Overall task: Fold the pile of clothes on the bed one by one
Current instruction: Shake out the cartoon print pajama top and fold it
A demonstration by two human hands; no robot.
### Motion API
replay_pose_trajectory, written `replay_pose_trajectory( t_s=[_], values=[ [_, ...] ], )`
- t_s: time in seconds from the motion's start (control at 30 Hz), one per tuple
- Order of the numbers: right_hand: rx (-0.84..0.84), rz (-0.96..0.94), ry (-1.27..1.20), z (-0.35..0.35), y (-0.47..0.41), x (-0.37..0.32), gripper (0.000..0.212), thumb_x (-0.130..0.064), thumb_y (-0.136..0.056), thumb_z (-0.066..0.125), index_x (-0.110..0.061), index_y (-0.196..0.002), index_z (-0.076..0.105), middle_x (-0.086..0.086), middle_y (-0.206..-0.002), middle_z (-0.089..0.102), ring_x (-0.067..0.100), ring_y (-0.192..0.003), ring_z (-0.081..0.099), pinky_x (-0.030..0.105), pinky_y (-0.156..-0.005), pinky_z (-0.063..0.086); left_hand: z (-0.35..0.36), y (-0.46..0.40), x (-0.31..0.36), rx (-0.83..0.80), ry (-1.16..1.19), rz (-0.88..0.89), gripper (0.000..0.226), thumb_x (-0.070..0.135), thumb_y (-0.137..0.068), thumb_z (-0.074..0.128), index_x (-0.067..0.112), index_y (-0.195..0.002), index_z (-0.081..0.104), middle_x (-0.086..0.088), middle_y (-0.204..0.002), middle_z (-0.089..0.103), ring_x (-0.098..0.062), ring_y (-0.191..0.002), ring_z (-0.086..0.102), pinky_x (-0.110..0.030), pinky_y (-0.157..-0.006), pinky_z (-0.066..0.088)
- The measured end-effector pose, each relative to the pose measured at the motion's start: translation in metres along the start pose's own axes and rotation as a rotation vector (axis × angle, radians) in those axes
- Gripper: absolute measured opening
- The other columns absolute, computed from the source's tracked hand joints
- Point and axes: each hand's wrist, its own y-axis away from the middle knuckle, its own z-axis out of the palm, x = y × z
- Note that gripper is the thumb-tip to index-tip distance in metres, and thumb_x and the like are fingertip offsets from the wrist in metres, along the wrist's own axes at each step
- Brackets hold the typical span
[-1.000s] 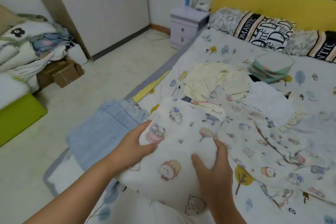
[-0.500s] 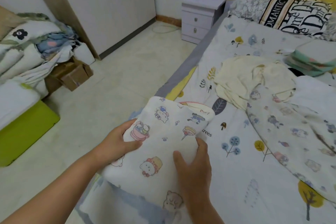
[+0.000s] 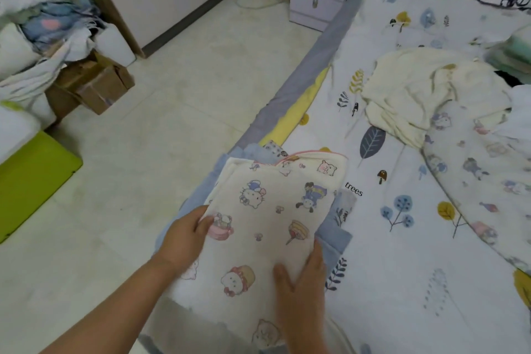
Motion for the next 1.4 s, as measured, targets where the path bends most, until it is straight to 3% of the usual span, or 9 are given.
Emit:
replay_pose_trajectory(
  t_s=[0.13,0.23,0.43,0.63,0.73,0.8,1.0,1.17,1.4],
  values=[
    [-0.100,0.042,0.321,-0.003,0.003,0.001,0.083,-0.038,-0.092,0.050,-0.019,-0.149,-0.008,0.009,-0.144,0.023,0.018,-0.121,0.038,0.028,-0.094,0.038,0.006,0.008,0.004,0.146,-0.389,0.095,0.033,0.020,-0.096,0.045,0.017,-0.129,0.052,-0.010,-0.104,0.066,-0.024,-0.084,0.060,-0.029,-0.066,0.041],
    [0.186,-0.160,0.546,-0.006,-0.002,-0.006,0.078,-0.031,-0.082,0.063,0.001,-0.144,0.027,0.028,-0.137,0.040,0.039,-0.117,0.051,0.045,-0.088,0.048,0.016,0.015,0.011,0.286,-0.560,0.363,0.044,0.028,-0.090,0.047,0.011,-0.130,0.046,-0.023,-0.121,0.057,-0.038,-0.108,0.055,-0.049,-0.085,0.046],
    [-0.009,-0.333,0.817,0.017,-0.005,0.007,0.072,-0.055,-0.080,0.034,-0.008,-0.131,0.053,0.020,-0.136,0.048,0.028,-0.128,0.031,0.045,-0.108,0.009,0.034,0.006,-0.017,-0.125,-0.717,0.451,0.079,0.071,-0.080,-0.014,0.029,-0.146,-0.006,0.002,-0.154,-0.014,-0.022,-0.144,-0.010,-0.032,-0.110,-0.023],
    [-0.108,-0.232,0.882,0.027,-0.020,0.021,0.072,-0.057,-0.081,0.032,-0.011,-0.131,0.055,0.016,-0.138,0.049,0.034,-0.127,0.047,0.051,-0.105,0.034,0.050,-0.010,-0.034,-0.197,-0.701,0.366,0.076,0.074,-0.066,-0.027,0.039,-0.133,-0.031,0.011,-0.142,-0.039,-0.010,-0.133,-0.036,-0.027,-0.103,-0.033],
    [-0.208,-0.224,0.895,0.023,-0.023,0.018,0.075,-0.061,-0.090,0.023,-0.017,-0.150,0.010,0.015,-0.157,0.003,0.035,-0.141,-0.011,0.050,-0.113,0.006,0.046,-0.009,-0.026,-0.234,-0.720,0.338,0.082,0.075,-0.059,-0.033,0.036,-0.131,-0.034,0.009,-0.140,-0.042,-0.012,-0.131,-0.038,-0.032,-0.106,-0.027],
    [-0.277,-0.248,0.866,0.017,-0.027,0.017,0.072,-0.058,-0.094,0.021,-0.021,-0.150,-0.006,0.008,-0.156,-0.020,0.028,-0.136,-0.033,0.046,-0.115,-0.007,0.040,-0.005,-0.014,-0.261,-0.738,0.319,0.080,0.075,-0.066,-0.024,0.034,-0.135,-0.030,0.006,-0.143,-0.038,-0.014,-0.136,-0.031,-0.037,-0.111,-0.019],
    [-0.305,-0.308,0.600,-0.035,-0.021,-0.015,0.042,-0.030,-0.095,0.041,-0.022,-0.136,0.038,-0.006,-0.148,0.030,0.014,-0.132,0.034,0.025,-0.104,0.032,0.005,0.013,0.043,-0.236,-0.694,0.401,0.042,0.037,-0.092,0.026,0.017,-0.120,0.051,0.001,-0.120,0.055,-0.016,-0.109,0.050,-0.022,-0.095,0.035],
    [-0.311,-0.304,0.614,-0.091,-0.006,-0.032,0.030,-0.025,-0.091,0.043,-0.024,-0.119,0.053,0.000,-0.120,0.059,0.018,-0.108,0.056,0.024,-0.083,0.042,-0.007,0.034,0.092,-0.314,-0.635,0.447,0.027,0.022,-0.097,0.039,0.021,-0.119,0.055,0.009,-0.094,0.059,-0.006,-0.087,0.053,-0.008,-0.065,0.032],
    [-0.235,-0.353,0.653,-0.189,0.016,-0.022,0.025,-0.020,-0.090,0.044,-0.017,-0.112,0.054,0.005,-0.114,0.060,0.023,-0.107,0.053,0.028,-0.086,0.038,0.025,0.068,0.180,-0.383,-0.725,0.535,0.026,0.029,-0.097,0.040,0.024,-0.119,0.054,0.005,-0.112,0.063,-0.009,-0.101,0.056,-0.018,-0.082,0.039]
  ],
)
